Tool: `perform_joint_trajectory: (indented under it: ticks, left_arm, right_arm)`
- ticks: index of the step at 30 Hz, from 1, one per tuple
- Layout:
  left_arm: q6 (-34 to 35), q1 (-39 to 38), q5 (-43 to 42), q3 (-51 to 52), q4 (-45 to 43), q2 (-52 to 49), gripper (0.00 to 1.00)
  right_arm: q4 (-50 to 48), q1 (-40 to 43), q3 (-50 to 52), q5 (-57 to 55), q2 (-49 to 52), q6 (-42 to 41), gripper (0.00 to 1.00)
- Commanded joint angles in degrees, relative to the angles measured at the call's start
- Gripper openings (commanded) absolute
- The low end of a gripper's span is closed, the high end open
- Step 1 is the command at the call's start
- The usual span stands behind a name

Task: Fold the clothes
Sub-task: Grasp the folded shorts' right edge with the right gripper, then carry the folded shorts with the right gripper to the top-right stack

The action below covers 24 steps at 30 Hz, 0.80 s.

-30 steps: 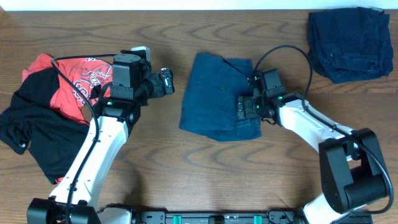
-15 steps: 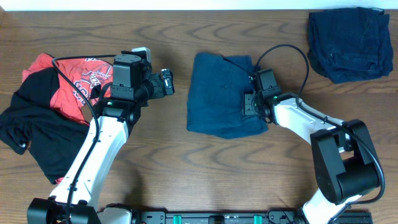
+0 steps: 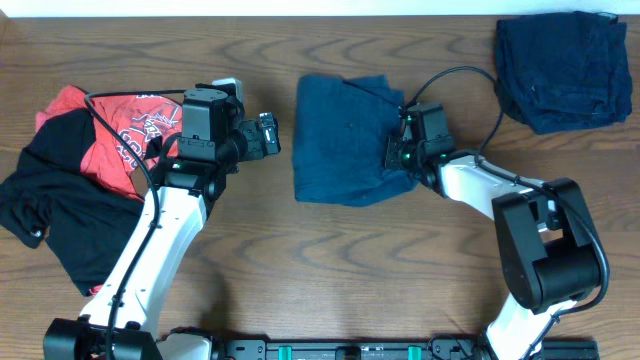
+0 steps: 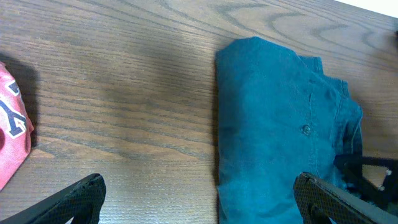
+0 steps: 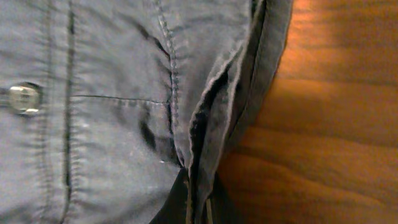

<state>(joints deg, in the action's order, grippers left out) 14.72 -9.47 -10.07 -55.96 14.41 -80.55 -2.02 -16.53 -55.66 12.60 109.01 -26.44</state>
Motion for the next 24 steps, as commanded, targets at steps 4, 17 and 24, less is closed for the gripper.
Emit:
perform_joint_trajectory:
  ticks: [4,17,24]
  left_arm:
    - [-1.0,0.2,0.7,-0.5,0.1,0.4,0.98]
    - [-1.0,0.2,0.7,-0.5,0.1,0.4,0.98]
    - [-1.0,0.2,0.7,-0.5,0.1,0.4,0.98]
  right_arm:
    - [-4.9,5.5,-1.4,13.9,-7.4,-5.6,0.01]
    - [-19.1,11.4,-1.7,12.9,-19.9,-17.7,0.01]
    - [-28.0,15.6,-1.7,14.0,-19.9,-19.3,0.01]
